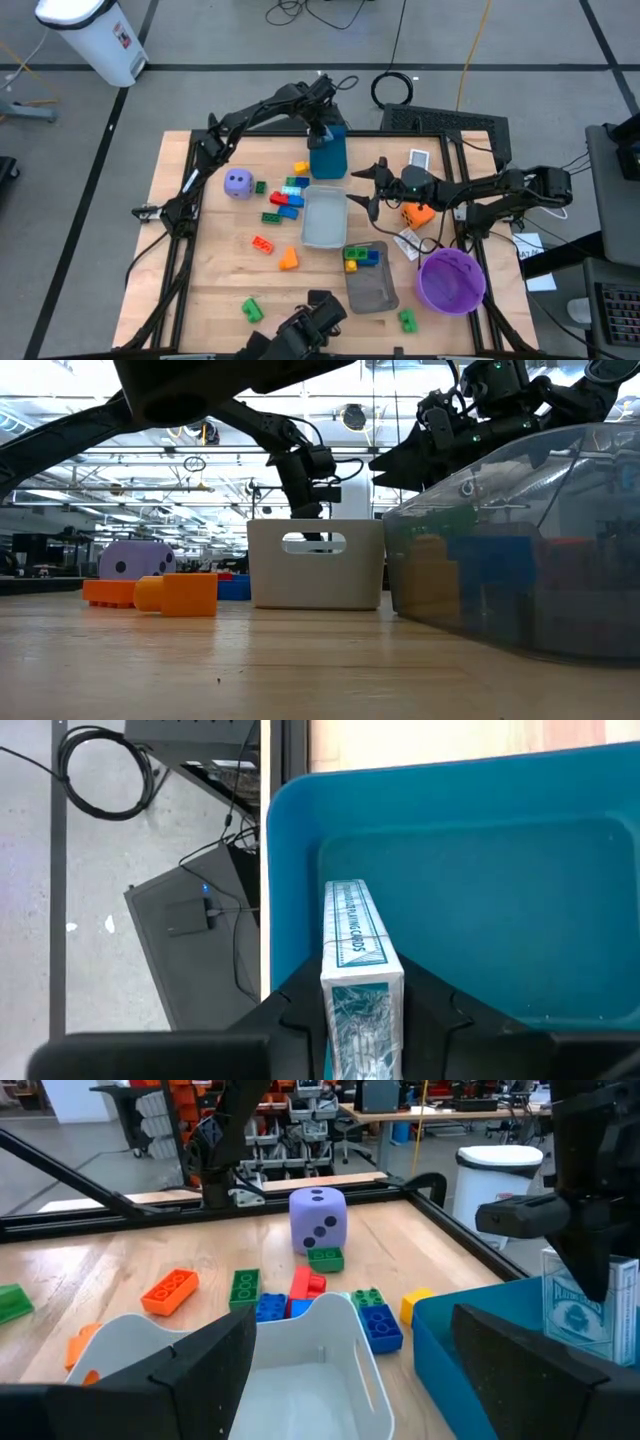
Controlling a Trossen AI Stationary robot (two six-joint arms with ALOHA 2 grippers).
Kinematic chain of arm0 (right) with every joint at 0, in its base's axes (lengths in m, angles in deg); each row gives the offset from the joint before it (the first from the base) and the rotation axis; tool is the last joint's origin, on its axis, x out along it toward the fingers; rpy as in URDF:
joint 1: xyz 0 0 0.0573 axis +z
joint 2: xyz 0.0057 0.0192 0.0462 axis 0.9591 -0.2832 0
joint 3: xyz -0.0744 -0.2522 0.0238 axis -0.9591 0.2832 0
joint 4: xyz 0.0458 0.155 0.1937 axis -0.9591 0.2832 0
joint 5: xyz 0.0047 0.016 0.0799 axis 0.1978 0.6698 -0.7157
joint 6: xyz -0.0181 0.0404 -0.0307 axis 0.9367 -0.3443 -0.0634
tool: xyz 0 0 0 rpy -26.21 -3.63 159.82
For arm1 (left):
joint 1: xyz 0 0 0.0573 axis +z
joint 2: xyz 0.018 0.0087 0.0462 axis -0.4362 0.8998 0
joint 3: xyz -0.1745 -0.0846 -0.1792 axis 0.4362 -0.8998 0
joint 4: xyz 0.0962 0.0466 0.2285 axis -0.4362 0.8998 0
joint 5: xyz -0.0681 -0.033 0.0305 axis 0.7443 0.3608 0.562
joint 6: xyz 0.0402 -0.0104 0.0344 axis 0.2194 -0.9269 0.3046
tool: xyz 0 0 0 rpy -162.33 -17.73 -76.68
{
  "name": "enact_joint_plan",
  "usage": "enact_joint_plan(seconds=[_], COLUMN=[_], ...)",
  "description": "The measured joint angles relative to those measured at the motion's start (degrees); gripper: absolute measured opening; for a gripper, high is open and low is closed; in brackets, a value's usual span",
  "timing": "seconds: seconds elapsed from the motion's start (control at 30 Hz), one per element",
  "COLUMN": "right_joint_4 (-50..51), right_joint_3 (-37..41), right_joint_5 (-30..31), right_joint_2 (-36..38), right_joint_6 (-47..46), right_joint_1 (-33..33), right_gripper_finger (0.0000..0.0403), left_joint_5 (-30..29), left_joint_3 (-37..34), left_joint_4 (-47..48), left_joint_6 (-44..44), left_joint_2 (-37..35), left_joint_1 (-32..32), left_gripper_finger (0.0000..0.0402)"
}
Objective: Pick & Place Toys
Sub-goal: Put the blue deck of cards into the blue bin, then put the dark green game piece into the black bin
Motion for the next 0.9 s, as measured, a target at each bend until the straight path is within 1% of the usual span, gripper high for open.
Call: enact_joint_plan(seconds=[0.1,0.3,0.43,0.53,0.7,0.8,0.9], right_joint_4=[0.1,0.2,0.3,0.3,0.7,0.7,0.7], right_joint_3=[0.0,0.0,0.0,0.0,0.0,0.0,0.0], right_joint_5=[0.0,0.0,0.0,0.0,0.1,0.1,0.1], right_joint_2=[0.0,0.0,0.0,0.0,0.0,0.0,0.0], right_joint_6=[0.4,0.4,0.4,0.7,0.9,1.3,1.3], right_joint_1=[0.0,0.0,0.0,0.0,0.0,0.0,0.0], right_gripper_finger=[0.0325,0.0325,0.0325,0.0325,0.0325,0.0325,0.0325], left_joint_5=[-0.3,-0.3,-0.3,-0.4,-0.8,0.1,2.2], left_joint_3=[0.0,0.0,0.0,0.0,0.0,0.0,0.0], left_joint_4=[-0.1,-0.3,0.1,1.4,4.3,6.7,8.9], left_joint_6=[-0.7,-1.8,-3.2,-3.3,-3.1,-2.9,-2.9], left_joint_2=[0.0,0.0,-0.7,-2.0,-5.6,-8.9,-12.5], left_joint_1=[0.0,-0.2,-0.6,-1.1,-1.9,-2.0,-1.7], left_gripper_finger=[0.0114,0.0175,0.0203,0.0213,0.0216,0.0216,0.0216])
